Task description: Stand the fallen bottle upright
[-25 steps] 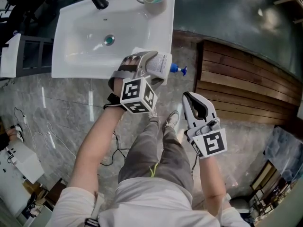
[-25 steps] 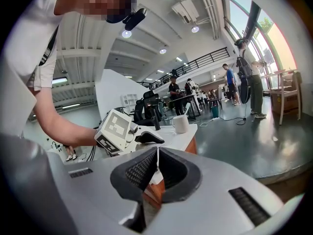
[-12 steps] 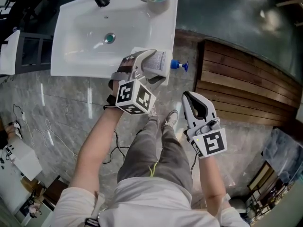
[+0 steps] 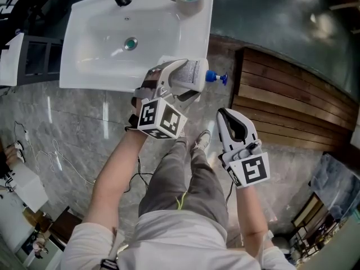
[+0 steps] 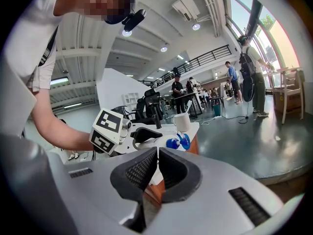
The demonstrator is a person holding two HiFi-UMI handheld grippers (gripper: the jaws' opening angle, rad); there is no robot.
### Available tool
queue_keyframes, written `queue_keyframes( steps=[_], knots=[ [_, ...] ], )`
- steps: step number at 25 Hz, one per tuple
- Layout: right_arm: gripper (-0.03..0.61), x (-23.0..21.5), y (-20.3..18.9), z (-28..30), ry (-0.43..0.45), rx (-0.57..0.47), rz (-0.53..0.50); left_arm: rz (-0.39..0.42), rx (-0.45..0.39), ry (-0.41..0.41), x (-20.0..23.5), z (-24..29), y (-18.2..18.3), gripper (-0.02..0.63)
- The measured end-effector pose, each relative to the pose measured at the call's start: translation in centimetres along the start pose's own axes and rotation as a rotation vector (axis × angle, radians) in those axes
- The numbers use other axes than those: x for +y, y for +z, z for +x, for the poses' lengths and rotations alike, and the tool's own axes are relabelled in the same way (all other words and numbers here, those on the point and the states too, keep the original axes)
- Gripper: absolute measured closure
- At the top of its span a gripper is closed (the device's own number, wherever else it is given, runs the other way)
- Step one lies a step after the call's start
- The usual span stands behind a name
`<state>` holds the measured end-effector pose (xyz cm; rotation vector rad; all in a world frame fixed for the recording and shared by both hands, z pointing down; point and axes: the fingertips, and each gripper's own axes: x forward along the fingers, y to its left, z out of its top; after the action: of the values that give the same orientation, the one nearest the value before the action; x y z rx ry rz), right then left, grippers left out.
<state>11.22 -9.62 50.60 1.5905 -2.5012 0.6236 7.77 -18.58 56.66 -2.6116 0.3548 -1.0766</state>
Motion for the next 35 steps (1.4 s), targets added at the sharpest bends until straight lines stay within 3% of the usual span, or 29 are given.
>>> queue_keyframes(
  steps=[5,10,17,32,35],
  knots=[
    [0.54,-0.1,-0.1,-0.2,0.001,-0.001,-0.001,-0.137,-0.109,0.042,0.9,-0.9,1.4,0.19],
    [0.54,-0.2,0.1,-0.5,0.0,0.001,-0.006,-0.153,-0.158,0.066,0.4,-1.2,2.3,0.19],
    [0.54,-0.2,0.0,-0.9,0.003,0.01,-0.013,-0.274,-0.248,0.109,1.1,-1.9,3.2,0.19],
    [0.538,0.8,-0.8,-0.4,0.002,0.055,-0.035,-0.41,-0.475,0.187,3.2,-4.5,3.0,0.19],
    [0.538,1.0,-0.8,-0.3,0.005,0.063,-0.039,-0.495,-0.527,0.184,3.3,-4.9,3.0,0.19]
  ],
)
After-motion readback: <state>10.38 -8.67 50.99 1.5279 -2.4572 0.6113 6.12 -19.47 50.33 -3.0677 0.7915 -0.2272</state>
